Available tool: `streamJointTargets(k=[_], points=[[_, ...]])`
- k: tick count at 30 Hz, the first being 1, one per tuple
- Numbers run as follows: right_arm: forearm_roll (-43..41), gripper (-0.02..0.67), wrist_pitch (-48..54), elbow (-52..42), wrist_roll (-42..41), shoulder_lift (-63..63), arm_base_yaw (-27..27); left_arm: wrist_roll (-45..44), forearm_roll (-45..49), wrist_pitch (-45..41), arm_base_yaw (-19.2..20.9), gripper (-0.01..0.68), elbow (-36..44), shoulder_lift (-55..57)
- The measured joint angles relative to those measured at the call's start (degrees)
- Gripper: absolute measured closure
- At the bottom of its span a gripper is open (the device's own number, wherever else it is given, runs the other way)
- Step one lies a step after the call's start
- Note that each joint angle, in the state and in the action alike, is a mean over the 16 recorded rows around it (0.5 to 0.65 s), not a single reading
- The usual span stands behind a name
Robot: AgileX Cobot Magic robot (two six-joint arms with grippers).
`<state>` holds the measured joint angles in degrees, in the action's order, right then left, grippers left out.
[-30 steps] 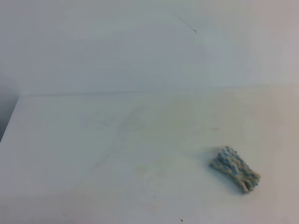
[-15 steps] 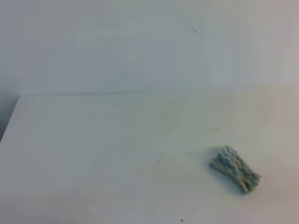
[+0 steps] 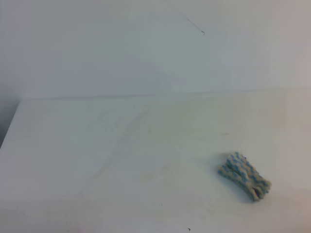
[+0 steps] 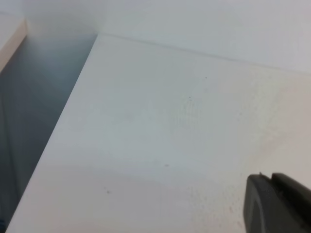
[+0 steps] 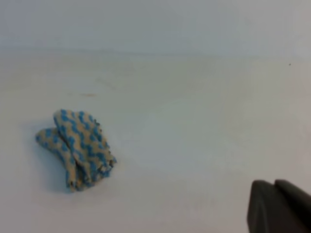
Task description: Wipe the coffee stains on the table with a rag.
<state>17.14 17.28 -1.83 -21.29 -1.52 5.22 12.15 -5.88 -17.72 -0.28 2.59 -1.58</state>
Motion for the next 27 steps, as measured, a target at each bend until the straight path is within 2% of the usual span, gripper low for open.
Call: streamJointTargets(k=[17, 27], points=[[-15.8, 0.651, 2.3, 0.4, 22.1, 0.0, 0.0, 0.0, 0.0, -0.1, 0.0, 0.672, -0.2, 0.0], [-16.3, 0.651, 1.8, 0.3, 23.7, -0.2, 0.0, 0.0, 0.0, 0.0, 0.0, 0.672, 0.0, 0.0]])
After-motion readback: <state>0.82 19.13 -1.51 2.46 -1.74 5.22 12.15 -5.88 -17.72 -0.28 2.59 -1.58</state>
